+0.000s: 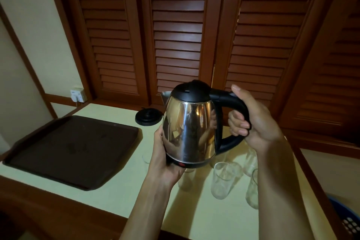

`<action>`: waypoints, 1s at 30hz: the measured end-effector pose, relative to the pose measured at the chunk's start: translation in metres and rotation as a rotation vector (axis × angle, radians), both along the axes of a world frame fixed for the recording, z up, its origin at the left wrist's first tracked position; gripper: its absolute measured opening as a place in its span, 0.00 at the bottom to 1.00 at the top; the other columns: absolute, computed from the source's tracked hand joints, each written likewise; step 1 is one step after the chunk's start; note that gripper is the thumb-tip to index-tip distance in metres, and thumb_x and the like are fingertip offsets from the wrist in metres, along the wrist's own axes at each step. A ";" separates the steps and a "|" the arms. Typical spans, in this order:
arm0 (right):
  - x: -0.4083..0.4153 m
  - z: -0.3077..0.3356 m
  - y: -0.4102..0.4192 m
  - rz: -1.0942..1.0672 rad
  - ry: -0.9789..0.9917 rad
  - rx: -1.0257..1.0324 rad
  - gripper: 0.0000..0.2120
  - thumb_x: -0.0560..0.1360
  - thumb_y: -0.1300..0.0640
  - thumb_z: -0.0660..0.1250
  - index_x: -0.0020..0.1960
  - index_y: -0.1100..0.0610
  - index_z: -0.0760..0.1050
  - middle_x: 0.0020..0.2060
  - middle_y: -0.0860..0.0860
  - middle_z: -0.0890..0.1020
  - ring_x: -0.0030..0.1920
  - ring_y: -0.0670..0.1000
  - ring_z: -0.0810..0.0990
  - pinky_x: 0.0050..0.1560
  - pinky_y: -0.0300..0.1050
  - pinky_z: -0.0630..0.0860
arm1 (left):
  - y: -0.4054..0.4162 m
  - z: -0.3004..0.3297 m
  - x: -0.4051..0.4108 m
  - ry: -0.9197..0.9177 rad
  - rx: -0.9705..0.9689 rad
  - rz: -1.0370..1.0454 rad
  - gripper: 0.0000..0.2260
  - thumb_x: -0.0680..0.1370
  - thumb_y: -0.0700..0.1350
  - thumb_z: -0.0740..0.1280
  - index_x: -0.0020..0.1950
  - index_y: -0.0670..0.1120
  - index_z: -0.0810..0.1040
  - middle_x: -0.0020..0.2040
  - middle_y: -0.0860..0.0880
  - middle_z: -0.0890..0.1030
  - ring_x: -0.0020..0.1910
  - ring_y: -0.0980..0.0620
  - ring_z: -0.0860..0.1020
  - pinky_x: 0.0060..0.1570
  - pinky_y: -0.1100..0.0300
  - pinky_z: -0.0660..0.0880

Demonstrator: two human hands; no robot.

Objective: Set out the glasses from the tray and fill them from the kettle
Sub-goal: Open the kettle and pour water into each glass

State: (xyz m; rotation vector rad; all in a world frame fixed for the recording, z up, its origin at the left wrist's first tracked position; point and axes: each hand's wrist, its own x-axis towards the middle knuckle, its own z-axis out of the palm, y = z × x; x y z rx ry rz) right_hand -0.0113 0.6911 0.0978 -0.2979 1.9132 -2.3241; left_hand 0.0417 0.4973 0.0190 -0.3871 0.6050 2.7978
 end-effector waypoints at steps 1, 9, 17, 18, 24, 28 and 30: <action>-0.002 -0.001 0.001 -0.010 0.000 -0.021 0.29 0.73 0.37 0.71 0.24 0.54 0.64 0.16 0.49 0.62 0.16 0.48 0.61 0.31 0.49 0.52 | -0.003 0.000 -0.003 -0.003 -0.032 0.003 0.25 0.75 0.60 0.71 0.67 0.46 0.80 0.64 0.36 0.82 0.64 0.32 0.79 0.66 0.33 0.72; -0.012 0.003 0.010 -0.056 -0.019 -0.052 0.27 0.76 0.42 0.69 0.20 0.51 0.74 0.16 0.47 0.64 0.16 0.46 0.61 0.33 0.51 0.51 | -0.044 -0.009 -0.006 0.159 -1.283 0.446 0.14 0.80 0.51 0.69 0.61 0.44 0.81 0.48 0.43 0.87 0.45 0.52 0.87 0.43 0.55 0.85; -0.019 -0.002 0.017 -0.055 -0.017 -0.018 0.25 0.75 0.42 0.70 0.22 0.50 0.76 0.17 0.47 0.65 0.17 0.47 0.61 0.28 0.46 0.53 | -0.066 -0.074 -0.012 0.161 -1.728 0.257 0.38 0.65 0.57 0.82 0.72 0.53 0.71 0.65 0.57 0.75 0.65 0.56 0.71 0.61 0.56 0.72; -0.019 -0.003 0.016 -0.061 -0.017 -0.011 0.25 0.75 0.42 0.71 0.22 0.50 0.76 0.17 0.48 0.65 0.17 0.47 0.61 0.27 0.45 0.54 | -0.064 -0.083 -0.013 0.153 -1.693 0.276 0.38 0.65 0.55 0.82 0.72 0.52 0.71 0.64 0.56 0.77 0.63 0.55 0.74 0.58 0.59 0.73; -0.017 0.000 0.013 -0.090 -0.021 0.015 0.25 0.74 0.42 0.72 0.21 0.50 0.76 0.17 0.48 0.65 0.17 0.46 0.61 0.22 0.40 0.56 | -0.058 -0.116 -0.017 0.063 -1.350 0.446 0.24 0.65 0.51 0.83 0.56 0.54 0.77 0.50 0.49 0.85 0.52 0.46 0.84 0.53 0.51 0.81; -0.015 0.005 0.009 -0.094 -0.004 0.053 0.26 0.74 0.42 0.72 0.21 0.50 0.76 0.18 0.48 0.65 0.18 0.47 0.61 0.22 0.40 0.56 | -0.058 -0.117 -0.024 0.092 -1.284 0.454 0.14 0.70 0.41 0.80 0.47 0.39 0.77 0.44 0.43 0.83 0.48 0.40 0.83 0.45 0.58 0.81; -0.015 0.011 0.008 -0.087 0.018 0.097 0.26 0.74 0.42 0.72 0.21 0.51 0.76 0.18 0.49 0.65 0.18 0.48 0.61 0.23 0.40 0.58 | -0.062 -0.106 -0.026 0.074 -1.293 0.463 0.10 0.71 0.35 0.77 0.47 0.37 0.77 0.45 0.40 0.83 0.48 0.39 0.83 0.45 0.59 0.78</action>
